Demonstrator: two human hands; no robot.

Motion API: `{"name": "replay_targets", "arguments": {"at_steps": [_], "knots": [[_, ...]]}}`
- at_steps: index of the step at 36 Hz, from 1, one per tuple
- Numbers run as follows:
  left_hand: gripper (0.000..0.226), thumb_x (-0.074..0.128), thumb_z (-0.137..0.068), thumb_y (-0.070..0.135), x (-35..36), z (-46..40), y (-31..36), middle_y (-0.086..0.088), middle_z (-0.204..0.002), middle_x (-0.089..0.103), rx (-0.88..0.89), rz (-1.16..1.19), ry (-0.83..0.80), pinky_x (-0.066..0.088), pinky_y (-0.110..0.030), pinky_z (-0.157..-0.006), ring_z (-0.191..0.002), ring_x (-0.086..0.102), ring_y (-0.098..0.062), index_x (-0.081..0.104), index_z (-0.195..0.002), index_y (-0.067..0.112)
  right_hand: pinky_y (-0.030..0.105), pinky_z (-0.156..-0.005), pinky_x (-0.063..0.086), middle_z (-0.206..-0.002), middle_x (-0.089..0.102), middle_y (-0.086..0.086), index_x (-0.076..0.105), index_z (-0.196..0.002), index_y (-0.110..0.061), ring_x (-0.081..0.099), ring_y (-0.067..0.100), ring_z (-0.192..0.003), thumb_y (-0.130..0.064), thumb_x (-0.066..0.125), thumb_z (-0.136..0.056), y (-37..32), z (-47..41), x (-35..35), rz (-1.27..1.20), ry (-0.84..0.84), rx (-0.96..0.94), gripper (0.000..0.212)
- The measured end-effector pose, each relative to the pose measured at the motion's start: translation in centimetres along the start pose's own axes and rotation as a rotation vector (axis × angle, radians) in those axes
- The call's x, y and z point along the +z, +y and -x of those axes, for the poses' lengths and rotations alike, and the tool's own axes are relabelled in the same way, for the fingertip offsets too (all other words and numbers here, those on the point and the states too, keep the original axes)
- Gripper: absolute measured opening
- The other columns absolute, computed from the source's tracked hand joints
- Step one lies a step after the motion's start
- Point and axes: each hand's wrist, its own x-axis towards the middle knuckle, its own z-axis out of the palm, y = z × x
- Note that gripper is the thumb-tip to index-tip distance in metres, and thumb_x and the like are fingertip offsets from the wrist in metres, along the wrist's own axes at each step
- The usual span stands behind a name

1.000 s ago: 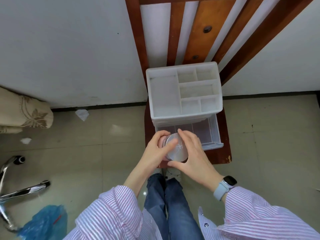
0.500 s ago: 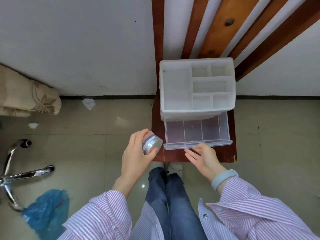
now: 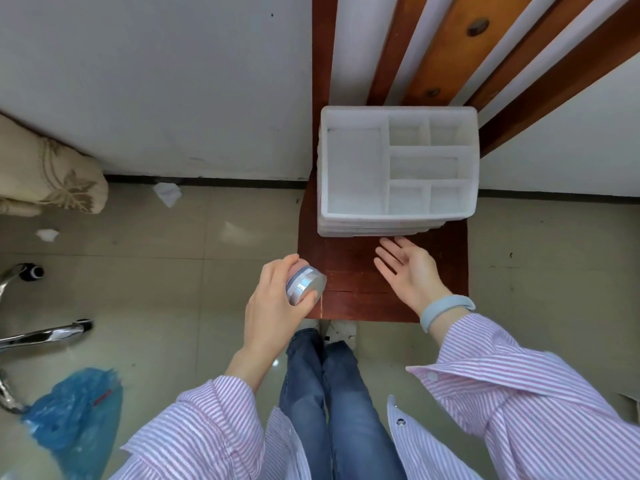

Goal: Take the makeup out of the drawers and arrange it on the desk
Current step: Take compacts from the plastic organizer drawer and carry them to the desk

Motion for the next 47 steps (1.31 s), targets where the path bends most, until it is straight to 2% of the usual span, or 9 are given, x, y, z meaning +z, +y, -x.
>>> {"name": "replay_targets", "arguments": {"at_steps": [7,12,26,32,38,40,43,45,47], "knots": [[0.053,0.070,-0.077,0.026,1.3,-0.5,-1.3,0.017,-0.118,0.043,-0.020,-0.033,-0.004,0.035,-0.022,-0.077,-0.090,0.045,0.000,0.048,-0.124,0.031,0.045,-0.102,0.038,-0.132,0.049,0.013,0.047,-0.114,-0.007,0.042,0.028,-0.127,0.006,0.025,-0.087,1.3,-4.0,0.3,-0.224,0.051,0.123,0.037],[0.052,0.071,-0.077,0.025,1.9,0.3,-2.2,0.017,-0.118,0.043,-0.048,-0.018,0.011,0.038,-0.022,-0.079,-0.090,0.045,0.003,0.049,-0.124,0.033,0.046,-0.097,0.043,-0.105,0.056,0.013,0.051,-0.089,-0.004,0.051,0.029,-0.118,0.005,0.028,-0.086,0.9,-6.2,1.9,-0.345,0.034,0.153,0.025],[0.053,0.070,-0.079,0.024,4.0,1.9,-1.5,0.020,-0.117,0.040,-0.092,-0.018,-0.023,0.035,-0.020,-0.078,-0.091,0.044,0.003,0.047,-0.126,0.033,0.041,-0.100,0.039,-0.104,0.058,0.009,0.053,-0.089,-0.006,0.042,0.028,-0.127,0.005,0.023,-0.088,5.2,-3.9,-2.7,-0.301,0.027,0.225,0.031],[0.054,0.070,-0.079,0.025,4.5,1.7,-1.1,0.015,-0.122,0.043,-0.068,-0.030,-0.061,0.037,-0.021,-0.080,-0.095,0.046,0.000,0.046,-0.128,0.032,0.039,-0.095,0.041,-0.104,0.057,0.008,0.054,-0.092,-0.007,0.045,0.028,-0.123,0.005,0.022,-0.090,6.9,-2.8,-5.2,-0.255,0.083,0.245,0.034],[0.054,0.070,-0.079,0.025,5.1,1.8,-1.2,0.016,-0.123,0.044,-0.080,-0.026,-0.072,0.035,-0.020,-0.081,-0.094,0.045,0.003,0.047,-0.127,0.032,0.040,-0.094,0.042,-0.120,0.053,0.010,0.031,-0.139,-0.006,0.047,0.029,-0.120,0.000,0.023,-0.095,7.0,-2.6,-6.9,-0.214,0.066,0.254,0.045],[0.055,0.070,-0.079,0.025,5.2,1.8,-1.3,0.015,-0.123,0.044,-0.085,-0.025,-0.076,0.035,-0.020,-0.081,-0.095,0.045,0.002,0.047,-0.128,0.032,0.039,-0.096,0.042,-0.123,0.054,0.013,0.032,-0.138,-0.003,0.048,0.030,-0.122,-0.001,0.025,-0.095,6.4,-2.2,-7.0,-0.055,0.045,0.265,0.043],[0.054,0.069,-0.079,0.026,5.2,1.7,-1.5,0.015,-0.125,0.044,-0.093,-0.016,-0.078,0.037,-0.022,-0.082,-0.097,0.047,0.000,0.047,-0.128,0.033,0.031,-0.081,0.048,-0.102,0.067,0.011,0.054,-0.118,0.000,0.063,0.024,-0.094,-0.010,0.040,-0.095,5.5,-0.8,-6.9,0.607,0.091,0.208,0.028],[0.053,0.069,-0.079,0.027,5.2,1.6,-1.6,0.015,-0.125,0.044,-0.094,-0.015,-0.078,0.036,-0.022,-0.082,-0.097,0.047,0.001,0.048,-0.127,0.033,0.030,-0.073,0.048,-0.080,0.068,0.002,0.064,-0.099,-0.006,0.061,0.019,-0.076,-0.015,0.046,-0.091,5.0,-0.3,-7.4,1.052,0.157,-0.100,0.021],[0.053,0.069,-0.079,0.027,5.2,1.4,-1.6,0.015,-0.124,0.044,-0.096,-0.016,-0.078,0.035,-0.021,-0.082,-0.096,0.046,0.001,0.048,-0.127,0.033,0.031,-0.072,0.045,-0.081,0.065,-0.001,0.063,-0.093,-0.012,0.058,0.020,-0.080,-0.017,0.049,-0.090,4.0,-0.2,-7.5,1.349,0.154,-0.486,0.015]]}}
